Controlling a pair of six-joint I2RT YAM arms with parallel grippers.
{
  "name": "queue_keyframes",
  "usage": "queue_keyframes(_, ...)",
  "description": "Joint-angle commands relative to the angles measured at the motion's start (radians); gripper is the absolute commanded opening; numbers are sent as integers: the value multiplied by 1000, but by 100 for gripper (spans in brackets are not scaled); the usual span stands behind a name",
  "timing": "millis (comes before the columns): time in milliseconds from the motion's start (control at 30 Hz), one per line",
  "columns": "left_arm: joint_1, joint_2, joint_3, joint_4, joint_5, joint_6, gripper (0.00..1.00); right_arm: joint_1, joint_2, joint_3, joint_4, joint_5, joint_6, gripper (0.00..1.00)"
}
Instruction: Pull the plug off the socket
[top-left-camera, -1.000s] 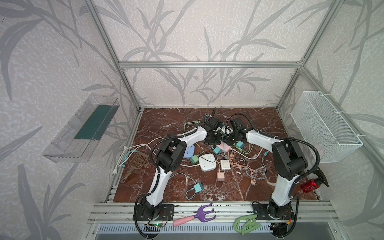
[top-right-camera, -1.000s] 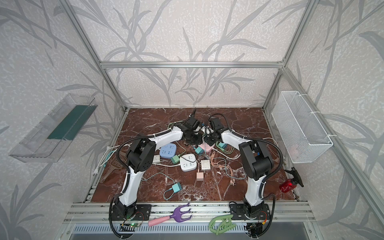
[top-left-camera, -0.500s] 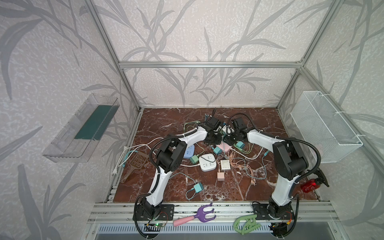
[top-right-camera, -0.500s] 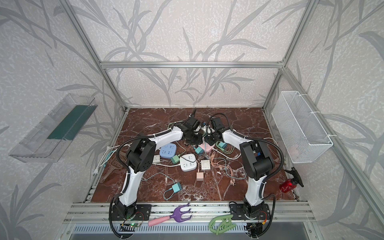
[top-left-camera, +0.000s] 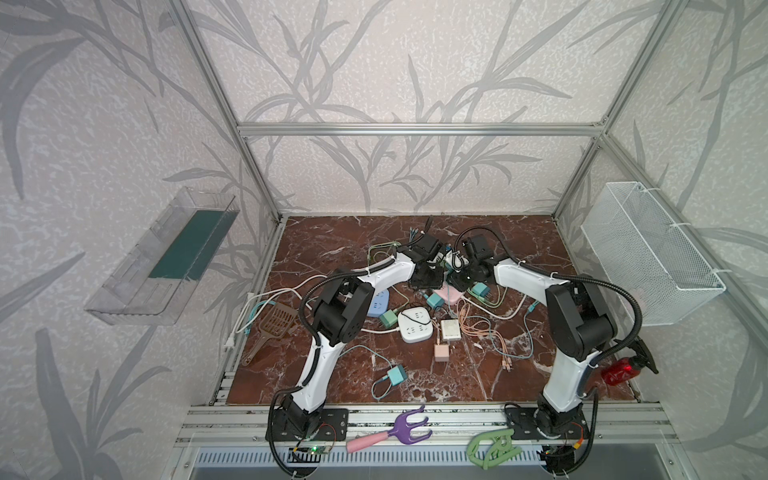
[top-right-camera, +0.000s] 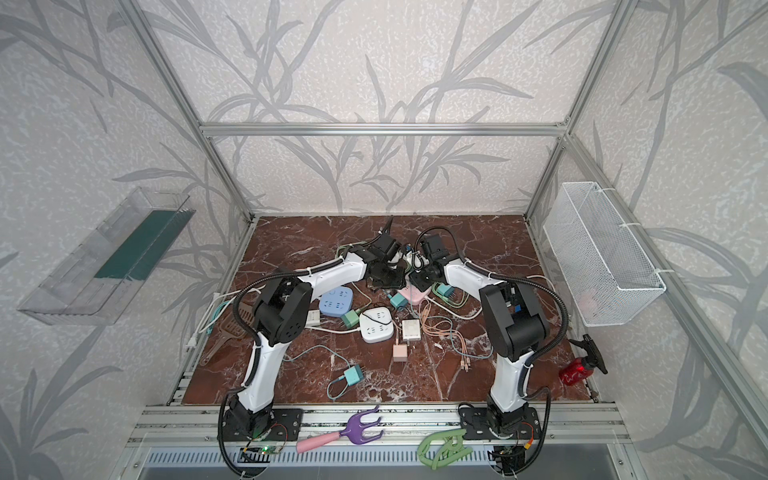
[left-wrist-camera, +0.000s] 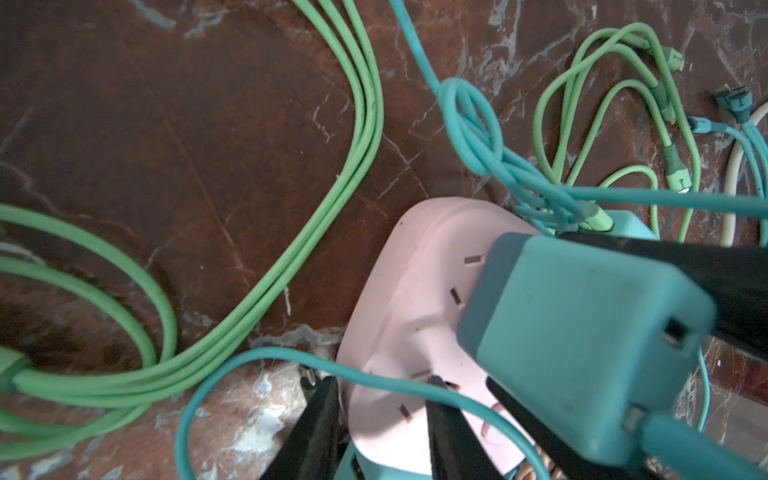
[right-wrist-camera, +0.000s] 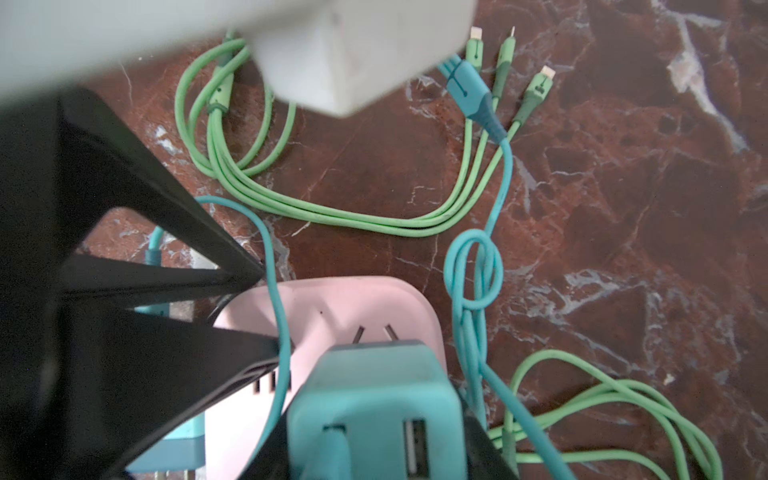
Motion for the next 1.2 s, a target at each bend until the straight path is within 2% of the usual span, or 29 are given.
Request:
queue_keyframes(0,-3,81,-22,-133,-46,9,37,31,-32,57,-5,16,-44,23)
queue_keyframes(167,-3,83,-21,-134,-48,11,37,63,-15,86,-41,75,-94,23)
queue_keyframes(267,-4,86,-16,-139,-50,12,37,67,4,124,-79,93,-73,23)
queue_keyframes(633,-6,84,-15,-151,-59,18,37,45,8,164,-124,74,-52,23)
queue_keyframes(900,-6,77,-27,-138,-60,17,37,-28,-47,117,-79,-49,27,23)
queue_keyframes(1167,-6,70,-28,-128,-54,13,37,-113,-39,134,-142,-164,72,23)
